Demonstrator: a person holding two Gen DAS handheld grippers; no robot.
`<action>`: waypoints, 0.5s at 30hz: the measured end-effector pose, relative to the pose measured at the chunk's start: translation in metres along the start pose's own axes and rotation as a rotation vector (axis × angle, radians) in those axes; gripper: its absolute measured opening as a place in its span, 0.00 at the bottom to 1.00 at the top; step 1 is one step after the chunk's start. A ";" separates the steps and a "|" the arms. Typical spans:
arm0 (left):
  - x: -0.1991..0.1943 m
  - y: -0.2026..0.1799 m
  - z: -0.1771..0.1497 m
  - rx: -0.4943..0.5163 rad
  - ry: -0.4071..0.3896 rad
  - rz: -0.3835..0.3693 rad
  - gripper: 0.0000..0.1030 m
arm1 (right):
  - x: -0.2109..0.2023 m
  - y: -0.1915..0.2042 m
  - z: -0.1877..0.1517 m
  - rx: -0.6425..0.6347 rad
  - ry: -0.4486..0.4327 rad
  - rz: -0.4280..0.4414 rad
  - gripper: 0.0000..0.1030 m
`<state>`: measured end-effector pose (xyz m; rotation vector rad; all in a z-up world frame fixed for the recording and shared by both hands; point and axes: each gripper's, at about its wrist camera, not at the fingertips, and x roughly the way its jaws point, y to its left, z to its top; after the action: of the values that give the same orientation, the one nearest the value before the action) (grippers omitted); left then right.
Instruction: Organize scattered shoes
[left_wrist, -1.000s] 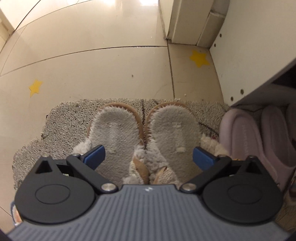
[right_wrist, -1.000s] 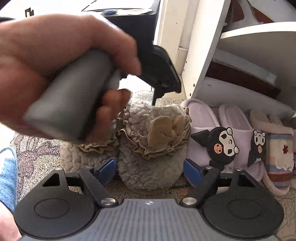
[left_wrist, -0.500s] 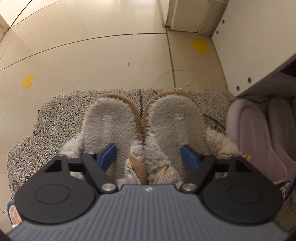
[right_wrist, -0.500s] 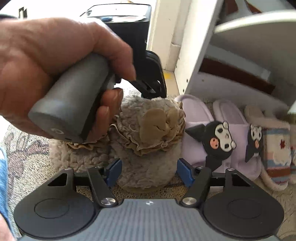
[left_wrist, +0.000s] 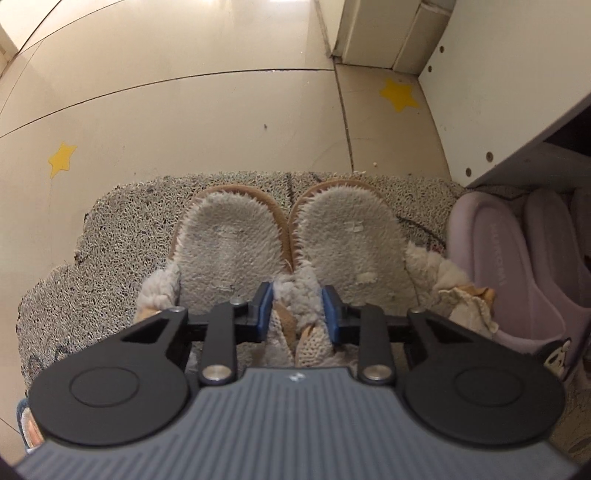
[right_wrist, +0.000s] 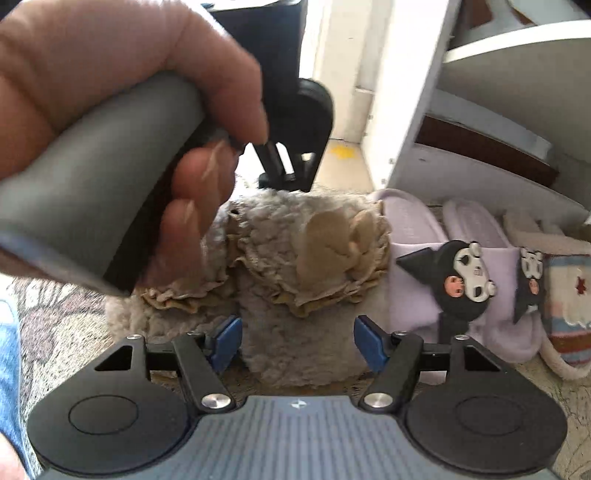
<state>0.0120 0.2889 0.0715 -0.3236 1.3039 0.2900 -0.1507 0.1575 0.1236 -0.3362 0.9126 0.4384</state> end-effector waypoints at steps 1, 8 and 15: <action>0.000 -0.001 -0.001 0.014 0.001 -0.002 0.37 | 0.000 0.001 -0.001 -0.002 0.005 0.006 0.74; 0.003 0.002 -0.005 -0.042 0.065 0.005 0.74 | 0.002 0.008 -0.007 -0.026 0.028 0.023 0.80; 0.005 -0.012 -0.013 0.017 0.052 -0.002 0.62 | 0.003 0.008 -0.008 -0.019 0.024 0.014 0.82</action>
<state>0.0063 0.2725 0.0643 -0.3199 1.3562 0.2710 -0.1585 0.1610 0.1161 -0.3536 0.9353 0.4571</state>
